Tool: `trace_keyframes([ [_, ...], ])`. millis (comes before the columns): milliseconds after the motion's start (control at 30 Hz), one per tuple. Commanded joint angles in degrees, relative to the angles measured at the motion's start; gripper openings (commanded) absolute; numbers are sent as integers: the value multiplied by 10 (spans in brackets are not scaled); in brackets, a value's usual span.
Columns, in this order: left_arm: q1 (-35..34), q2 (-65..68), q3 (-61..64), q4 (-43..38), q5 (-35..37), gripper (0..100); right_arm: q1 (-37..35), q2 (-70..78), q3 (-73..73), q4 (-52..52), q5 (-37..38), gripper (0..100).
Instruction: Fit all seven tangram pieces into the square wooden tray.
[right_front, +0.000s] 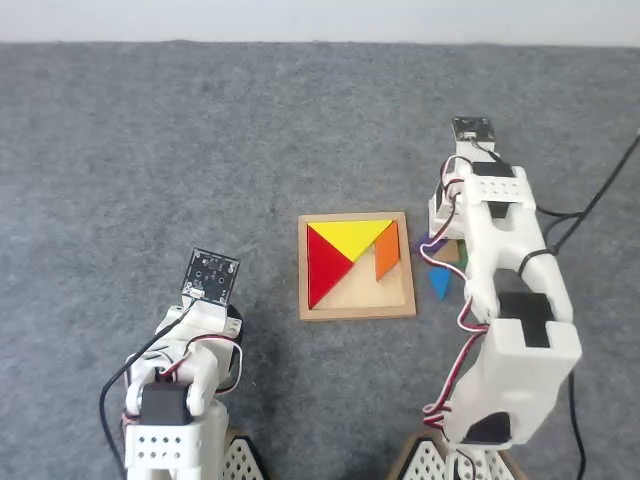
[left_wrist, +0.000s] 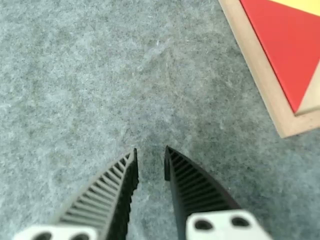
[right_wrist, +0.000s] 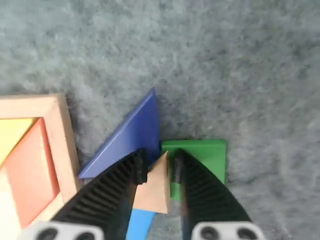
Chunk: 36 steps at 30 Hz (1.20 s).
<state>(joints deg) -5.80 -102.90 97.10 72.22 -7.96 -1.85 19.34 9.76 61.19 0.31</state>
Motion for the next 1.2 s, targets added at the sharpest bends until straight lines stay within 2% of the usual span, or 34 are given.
trace_keyframes([
  [0,-1,-12,-7,2,-6,86,-1,2,-2,16,-8,69],
  [267,-1,-12,-7,2,-6,86,0,-101,18,30,-25,69],
  [533,-1,-12,-7,2,-6,86,-11,-254,159,-24,-28,80],
  [800,-1,-12,-7,2,-6,86,-50,-193,219,-62,-33,202],
  [1167,-1,-12,-7,2,-6,86,-48,-146,200,-99,-57,205],
])
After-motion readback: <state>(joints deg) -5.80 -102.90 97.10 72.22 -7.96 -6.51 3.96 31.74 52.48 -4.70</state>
